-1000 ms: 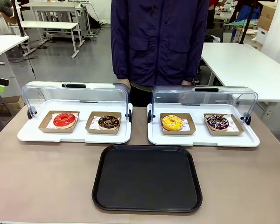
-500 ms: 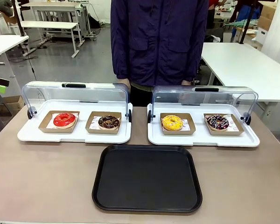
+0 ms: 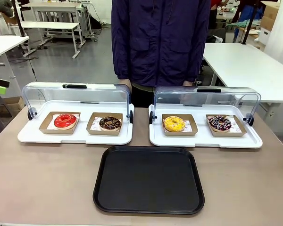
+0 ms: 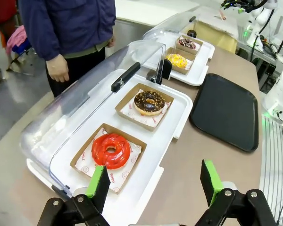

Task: Move the second donut from the left to the tray.
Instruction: Pick up the Paper togo box containing the Donut indicated by the person and place it on the Handle tray.

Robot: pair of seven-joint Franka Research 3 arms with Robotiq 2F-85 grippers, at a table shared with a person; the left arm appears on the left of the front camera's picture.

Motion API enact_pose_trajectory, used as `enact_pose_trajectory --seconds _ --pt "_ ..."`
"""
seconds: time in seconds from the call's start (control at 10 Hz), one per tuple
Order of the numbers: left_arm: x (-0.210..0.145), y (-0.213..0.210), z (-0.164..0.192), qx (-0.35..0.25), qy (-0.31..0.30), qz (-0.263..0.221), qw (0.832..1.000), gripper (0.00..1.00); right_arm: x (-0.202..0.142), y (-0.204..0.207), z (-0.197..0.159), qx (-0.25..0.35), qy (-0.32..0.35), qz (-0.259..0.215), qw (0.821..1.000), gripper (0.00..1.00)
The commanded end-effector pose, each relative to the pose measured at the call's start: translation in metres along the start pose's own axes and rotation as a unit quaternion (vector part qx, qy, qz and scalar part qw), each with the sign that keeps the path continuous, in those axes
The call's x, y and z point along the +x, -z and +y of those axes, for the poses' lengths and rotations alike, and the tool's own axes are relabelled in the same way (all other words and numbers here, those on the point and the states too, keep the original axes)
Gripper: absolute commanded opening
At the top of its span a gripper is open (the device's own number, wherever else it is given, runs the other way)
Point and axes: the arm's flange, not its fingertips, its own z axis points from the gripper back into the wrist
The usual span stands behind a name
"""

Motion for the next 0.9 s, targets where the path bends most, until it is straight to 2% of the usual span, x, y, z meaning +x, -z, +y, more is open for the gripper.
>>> enact_pose_trajectory --seconds 0.0,0.8 --pt "0.0009 -0.0004 -0.0004 -0.003 0.003 -0.007 1.000 1.00 -0.0003 0.0023 -0.0030 0.001 -0.013 -0.016 1.000 1.00" --pt "0.0009 -0.0004 -0.0004 -0.003 0.003 -0.007 1.000 1.00 -0.0003 0.0023 -0.0030 0.001 -0.013 -0.016 1.000 1.00"
